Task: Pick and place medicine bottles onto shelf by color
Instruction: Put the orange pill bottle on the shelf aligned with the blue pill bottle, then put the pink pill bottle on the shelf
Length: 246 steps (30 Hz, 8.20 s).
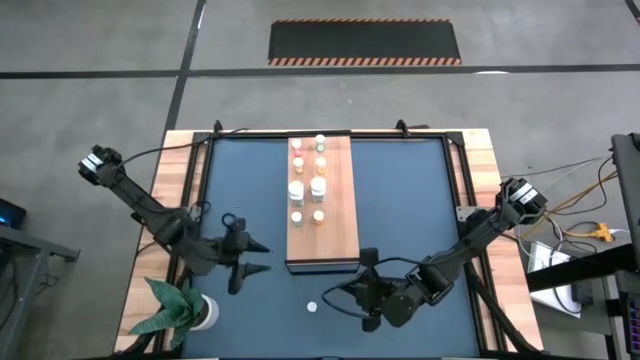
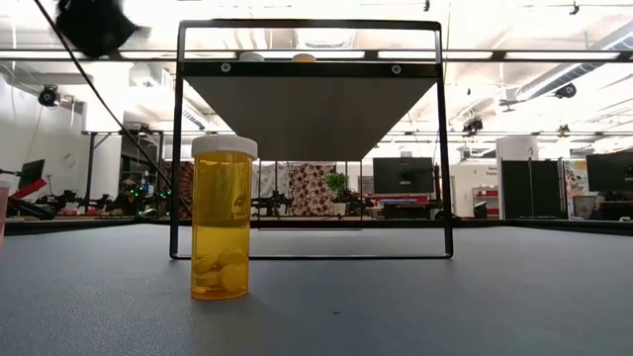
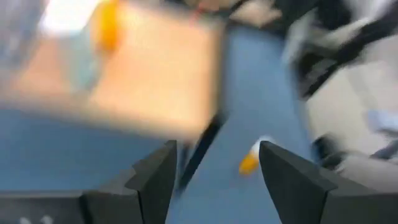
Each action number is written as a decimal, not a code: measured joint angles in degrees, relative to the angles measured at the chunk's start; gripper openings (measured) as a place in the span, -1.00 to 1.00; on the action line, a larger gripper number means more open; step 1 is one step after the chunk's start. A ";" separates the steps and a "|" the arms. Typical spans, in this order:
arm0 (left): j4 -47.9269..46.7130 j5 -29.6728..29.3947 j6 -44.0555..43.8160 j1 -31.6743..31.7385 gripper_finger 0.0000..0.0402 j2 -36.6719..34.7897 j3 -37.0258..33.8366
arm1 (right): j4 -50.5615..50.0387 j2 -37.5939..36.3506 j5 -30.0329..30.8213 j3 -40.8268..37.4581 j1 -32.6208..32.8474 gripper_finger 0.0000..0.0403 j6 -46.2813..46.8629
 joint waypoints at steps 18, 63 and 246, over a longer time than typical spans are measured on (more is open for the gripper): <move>-46.76 18.06 -45.44 0.76 -0.09 13.75 5.42 | 0.11 0.00 0.08 -0.66 -0.26 -0.96 0.05; -43.05 25.32 -36.34 0.72 -0.59 20.13 10.34 | 0.04 0.00 0.12 -1.00 -0.26 -0.96 0.66; -8.00 1.05 32.66 12.41 -0.01 25.74 24.72 | 5.19 -2.80 5.87 -4.89 -1.42 -0.32 7.08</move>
